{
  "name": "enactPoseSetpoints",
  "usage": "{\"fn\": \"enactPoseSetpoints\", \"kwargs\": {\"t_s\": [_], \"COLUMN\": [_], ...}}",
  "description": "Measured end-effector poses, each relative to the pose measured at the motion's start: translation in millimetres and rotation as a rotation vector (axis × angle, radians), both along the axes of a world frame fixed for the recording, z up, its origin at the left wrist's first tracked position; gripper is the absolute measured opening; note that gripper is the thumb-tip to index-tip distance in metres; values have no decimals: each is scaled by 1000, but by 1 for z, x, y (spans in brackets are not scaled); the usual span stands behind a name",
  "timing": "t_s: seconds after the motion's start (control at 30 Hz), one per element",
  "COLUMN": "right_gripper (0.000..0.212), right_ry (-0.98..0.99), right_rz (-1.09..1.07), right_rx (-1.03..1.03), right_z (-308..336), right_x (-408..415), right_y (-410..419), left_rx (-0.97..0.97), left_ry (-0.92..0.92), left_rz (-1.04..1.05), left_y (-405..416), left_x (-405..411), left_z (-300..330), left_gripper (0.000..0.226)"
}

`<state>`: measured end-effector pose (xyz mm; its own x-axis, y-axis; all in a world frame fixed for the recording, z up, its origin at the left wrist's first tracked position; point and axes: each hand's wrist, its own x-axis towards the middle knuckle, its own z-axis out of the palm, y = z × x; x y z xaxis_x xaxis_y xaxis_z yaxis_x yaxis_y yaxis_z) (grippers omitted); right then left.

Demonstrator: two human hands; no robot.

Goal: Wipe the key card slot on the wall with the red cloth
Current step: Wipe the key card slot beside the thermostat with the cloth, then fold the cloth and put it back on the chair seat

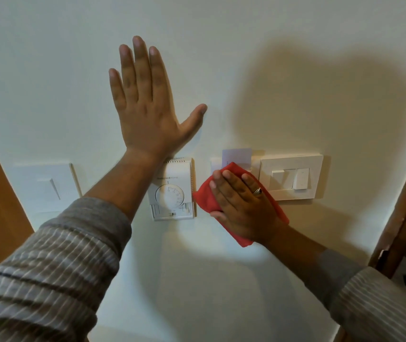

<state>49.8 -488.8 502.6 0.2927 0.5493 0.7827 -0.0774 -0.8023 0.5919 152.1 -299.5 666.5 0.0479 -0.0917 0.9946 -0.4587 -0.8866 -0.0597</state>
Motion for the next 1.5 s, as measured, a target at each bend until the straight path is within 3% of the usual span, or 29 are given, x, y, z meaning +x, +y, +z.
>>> {"fn": "enactPoseSetpoints", "kwargs": {"t_s": [0.17,0.4,0.57,0.7,0.77,0.87,1.0,1.1,1.17,1.33,1.43,1.5], "right_gripper": [53,38,48,67,57,20,21,15,13,14,17,36], "right_ry": [160,145,-78,107,269,391,443,485,538,587,525,615], "right_rz": [94,162,28,142,221,322,488,644,741,871,712,578], "right_rx": [6,157,617,1115,1294,1394,1596,1751,1803,1964,1907,1971], "right_z": [4,5,11,23,28,32,31,34,39,39,11,-24], "right_x": [-17,-31,-42,-57,-62,-72,-85,-92,-94,-92,-91,-95], "right_y": [-13,-21,4,25,29,40,67,96,121,175,199,214], "left_rx": [6,13,20,45,70,80,91,3,-147,-574,-800,-863], "left_ry": [12,25,44,95,142,243,279,451,673,1542,1673,1724], "left_rz": [-4,-24,-22,-18,-40,-177,-381,-571,-715,-1344,-1442,-1406], "left_y": [2,2,2,4,8,23,54,75,86,118,143,158], "left_x": [1,-2,0,-8,-13,-27,-71,-112,-130,-136,-133,-136], "left_z": [-1,-2,-1,0,1,-19,-107,-169,-188,-183,-200,-222], "left_gripper": [110,108,108,107,105,96,82,77,70,50,38,31]}}
